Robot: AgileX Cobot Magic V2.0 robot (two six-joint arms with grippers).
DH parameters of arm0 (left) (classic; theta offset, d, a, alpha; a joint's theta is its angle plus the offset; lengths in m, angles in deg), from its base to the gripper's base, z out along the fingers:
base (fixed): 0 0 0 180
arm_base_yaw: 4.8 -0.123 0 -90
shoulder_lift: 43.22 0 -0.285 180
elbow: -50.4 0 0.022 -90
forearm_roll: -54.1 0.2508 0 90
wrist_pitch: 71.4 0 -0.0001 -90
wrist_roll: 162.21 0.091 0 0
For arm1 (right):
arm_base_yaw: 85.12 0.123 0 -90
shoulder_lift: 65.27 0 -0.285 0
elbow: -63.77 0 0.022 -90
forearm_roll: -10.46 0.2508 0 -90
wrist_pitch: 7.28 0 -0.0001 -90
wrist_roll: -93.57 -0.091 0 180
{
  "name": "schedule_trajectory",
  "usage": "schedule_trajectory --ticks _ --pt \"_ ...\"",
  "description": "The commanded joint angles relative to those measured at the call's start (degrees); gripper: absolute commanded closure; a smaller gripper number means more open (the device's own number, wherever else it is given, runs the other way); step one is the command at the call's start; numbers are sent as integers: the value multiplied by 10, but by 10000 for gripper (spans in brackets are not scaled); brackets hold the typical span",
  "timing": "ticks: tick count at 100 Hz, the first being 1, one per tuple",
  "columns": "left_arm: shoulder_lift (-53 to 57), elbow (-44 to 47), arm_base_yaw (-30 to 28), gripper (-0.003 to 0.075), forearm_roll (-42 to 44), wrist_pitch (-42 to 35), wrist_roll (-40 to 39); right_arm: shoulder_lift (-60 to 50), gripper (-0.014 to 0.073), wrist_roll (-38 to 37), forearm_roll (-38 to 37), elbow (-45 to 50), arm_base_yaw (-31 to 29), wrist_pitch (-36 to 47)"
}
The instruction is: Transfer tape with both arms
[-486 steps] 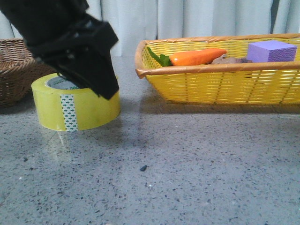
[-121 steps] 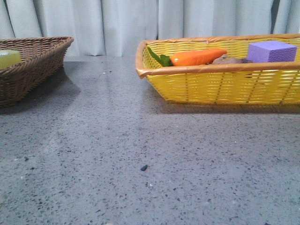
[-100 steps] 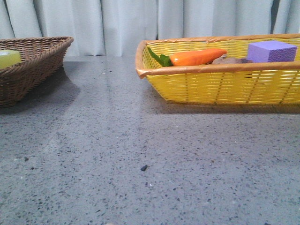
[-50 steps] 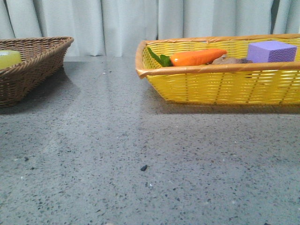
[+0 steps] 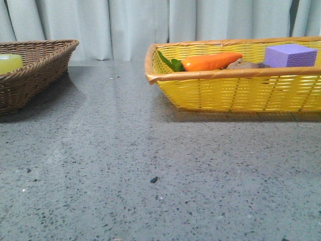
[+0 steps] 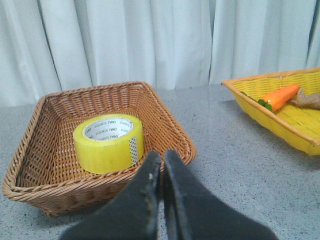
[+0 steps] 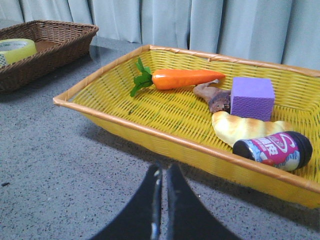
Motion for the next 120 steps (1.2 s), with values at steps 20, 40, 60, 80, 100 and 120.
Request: schedule_trajectory --ticks 20,40,60,80,100,120 --pt "9 3 -1 741 -11 -34 -2 3 660 -1 -28 -10 -4 37" --pt "9 17 -1 741 -11 -34 -2 3 660 -1 -28 -10 -4 37" --pt "9 31 -1 741 -11 -38 -2 3 660 -1 -28 -10 -4 37" --pt "9 59 -1 741 -11 -74 -2 3 660 -1 -28 -10 -4 37" --pt "16 149 -1 741 64 -243 -46 3 660 -1 -28 -10 -4 37" --pt "18 249 -1 741 137 -395 -174 3 660 -1 -28 -10 -4 37"
